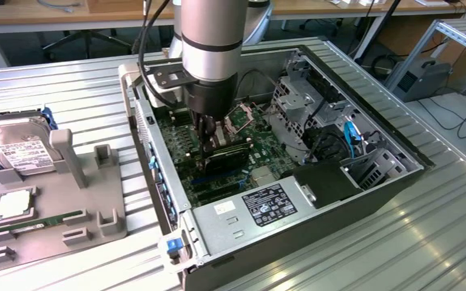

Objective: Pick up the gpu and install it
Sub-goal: 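Press down on the gpu until it lock into place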

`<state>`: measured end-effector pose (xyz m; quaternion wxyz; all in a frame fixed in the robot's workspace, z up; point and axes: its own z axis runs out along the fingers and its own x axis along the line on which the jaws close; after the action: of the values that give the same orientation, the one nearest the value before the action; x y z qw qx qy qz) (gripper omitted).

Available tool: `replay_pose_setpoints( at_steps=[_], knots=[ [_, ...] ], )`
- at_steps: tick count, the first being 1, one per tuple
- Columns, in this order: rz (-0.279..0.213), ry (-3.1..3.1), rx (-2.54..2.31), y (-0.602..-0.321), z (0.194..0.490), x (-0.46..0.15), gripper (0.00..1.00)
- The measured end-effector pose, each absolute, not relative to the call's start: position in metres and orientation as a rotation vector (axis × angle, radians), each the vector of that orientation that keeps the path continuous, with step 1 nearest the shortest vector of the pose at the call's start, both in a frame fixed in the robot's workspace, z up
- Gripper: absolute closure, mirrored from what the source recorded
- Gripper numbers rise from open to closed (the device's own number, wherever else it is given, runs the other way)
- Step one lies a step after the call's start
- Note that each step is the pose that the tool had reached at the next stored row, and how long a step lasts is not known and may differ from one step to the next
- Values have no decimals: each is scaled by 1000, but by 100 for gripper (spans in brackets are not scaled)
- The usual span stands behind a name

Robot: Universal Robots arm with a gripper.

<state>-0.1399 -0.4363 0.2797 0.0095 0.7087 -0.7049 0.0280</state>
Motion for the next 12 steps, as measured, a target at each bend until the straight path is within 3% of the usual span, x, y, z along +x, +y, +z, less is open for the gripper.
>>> replay_pose_setpoints(
  at_steps=[12],
  knots=[
    [88,-2201,2213,-436,270,-149,89]
  ],
)
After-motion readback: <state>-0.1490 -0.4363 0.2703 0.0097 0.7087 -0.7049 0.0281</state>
